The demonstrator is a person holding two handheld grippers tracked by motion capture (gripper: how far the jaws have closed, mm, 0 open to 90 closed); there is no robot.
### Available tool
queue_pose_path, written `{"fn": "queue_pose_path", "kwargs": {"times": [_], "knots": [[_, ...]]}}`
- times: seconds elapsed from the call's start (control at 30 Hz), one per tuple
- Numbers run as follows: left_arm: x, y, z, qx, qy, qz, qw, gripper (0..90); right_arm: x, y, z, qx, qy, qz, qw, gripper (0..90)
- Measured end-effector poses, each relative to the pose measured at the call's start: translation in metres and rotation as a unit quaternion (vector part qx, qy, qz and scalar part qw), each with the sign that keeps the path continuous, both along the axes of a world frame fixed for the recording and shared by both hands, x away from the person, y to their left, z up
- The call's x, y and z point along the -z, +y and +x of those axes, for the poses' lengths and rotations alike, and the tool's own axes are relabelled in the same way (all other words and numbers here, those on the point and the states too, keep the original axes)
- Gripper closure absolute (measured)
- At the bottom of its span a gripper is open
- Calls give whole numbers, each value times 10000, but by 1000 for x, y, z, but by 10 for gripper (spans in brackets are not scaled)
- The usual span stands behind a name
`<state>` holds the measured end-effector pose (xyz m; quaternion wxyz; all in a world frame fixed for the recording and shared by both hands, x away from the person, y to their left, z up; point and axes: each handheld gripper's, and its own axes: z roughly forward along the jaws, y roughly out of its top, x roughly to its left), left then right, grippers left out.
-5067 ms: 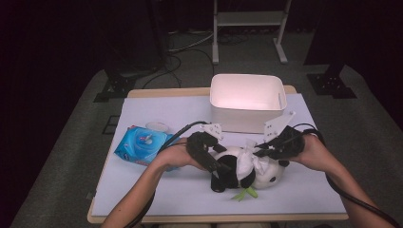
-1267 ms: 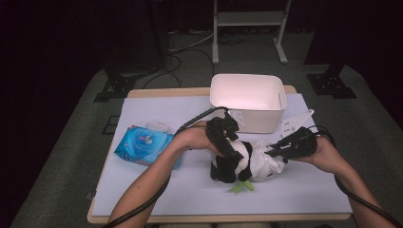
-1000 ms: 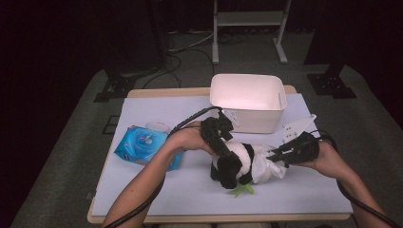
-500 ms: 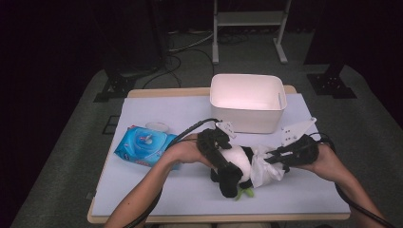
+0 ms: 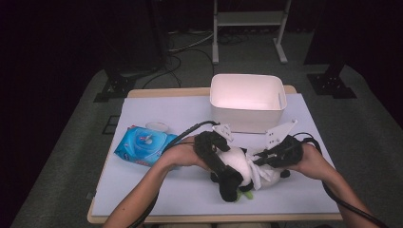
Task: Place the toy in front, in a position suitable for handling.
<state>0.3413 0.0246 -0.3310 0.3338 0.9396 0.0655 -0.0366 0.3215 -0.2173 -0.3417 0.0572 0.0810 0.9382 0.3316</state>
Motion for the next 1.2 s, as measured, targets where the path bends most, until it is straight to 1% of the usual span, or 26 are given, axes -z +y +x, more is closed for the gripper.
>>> {"fn": "queue_pose_path", "kwargs": {"times": [0.07, 0.13, 0.17, 0.2, 0.27, 0.37, 0.4, 0.47, 0.57, 0.67, 0.73, 0.8, 0.83, 0.9, 0.93, 1.0, 1.03, 1.1, 1.13, 1.2], "knots": [[-1, 2, -1, -93, -22, 74, 9999, 155, 2, -2, 0, 2, 31, 55, 10000, 804], [-1, 3, -1, -200, -44, 273, 9994, 110, 3, -4, -1, 9, 88, 82, 9999, 804], [0, 5, -1, -273, -38, 348, 9990, 106, 3, -5, -1, 4, 92, 96, 9999, 804], [3, 6, 0, -309, 17, 433, 9986, 104, 4, -7, -1, -7, 106, 104, 9999, 805], [8, 8, 1, -354, 168, 441, 9983, 89, 5, -9, -1, 8, 107, 150, 9998, 805], [16, 7, 3, -379, 326, 359, 9981, 77, 7, -12, -3, 26, 148, 216, 9997, 806], [17, 6, 4, -370, 340, 352, 9981, 73, 8, -13, -4, 34, 156, 233, 9996, 806], [19, 3, 4, -319, 282, 304, 9986, 85, 10, -15, -5, 30, 110, 254, 9996, 806], [15, -2, 5, -233, 136, 263, 9993, 118, 11, -19, -9, 133, 83, 295, 9994, 805], [9, -11, 7, -156, -18, 321, 9994, 123, 13, -28, -12, 196, -7, 367, 9991, 806], [5, -17, 8, -86, -111, 347, 9993, 123, 14, -33, -15, 290, 1, 430, 9987, 805], [0, -23, 11, -14, -193, 397, 9990, 122, 14, -39, -16, 342, -43, 484, 9982, 805], [-2, -26, 12, 8, -266, 427, 9987, 122, 14, -42, -17, 359, -49, 501, 9981, 805], [-6, -30, 15, 25, -323, 536, 9980, 127, 15, -46, -19, 415, -67, 546, 9976, 805], [-7, -31, 16, -21, -355, 586, 9977, 131, 16, -48, -20, 438, -61, 558, 9975, 805], [-6, -31, 17, -33, -371, 576, 9976, 131, 16, -49, -22, 454, -91, 550, 9974, 805], [-5, -29, 18, -27, -309, 576, 9979, 131, 16, -50, -23, 453, -82, 550, 9974, 805], [-1, -26, 17, -38, -246, 573, 9980, 131, 17, -48, -23, 432, -90, 562, 9974, 805], [0, -24, 17, -34, -232, 585, 9980, 131, 18, -46, -23, 404, -78, 557, 9976, 805], [1, -18, 17, -39, -130, 560, 9983, 130, 19, -42, -21, 364, -32, 532, 9979, 806]]}}
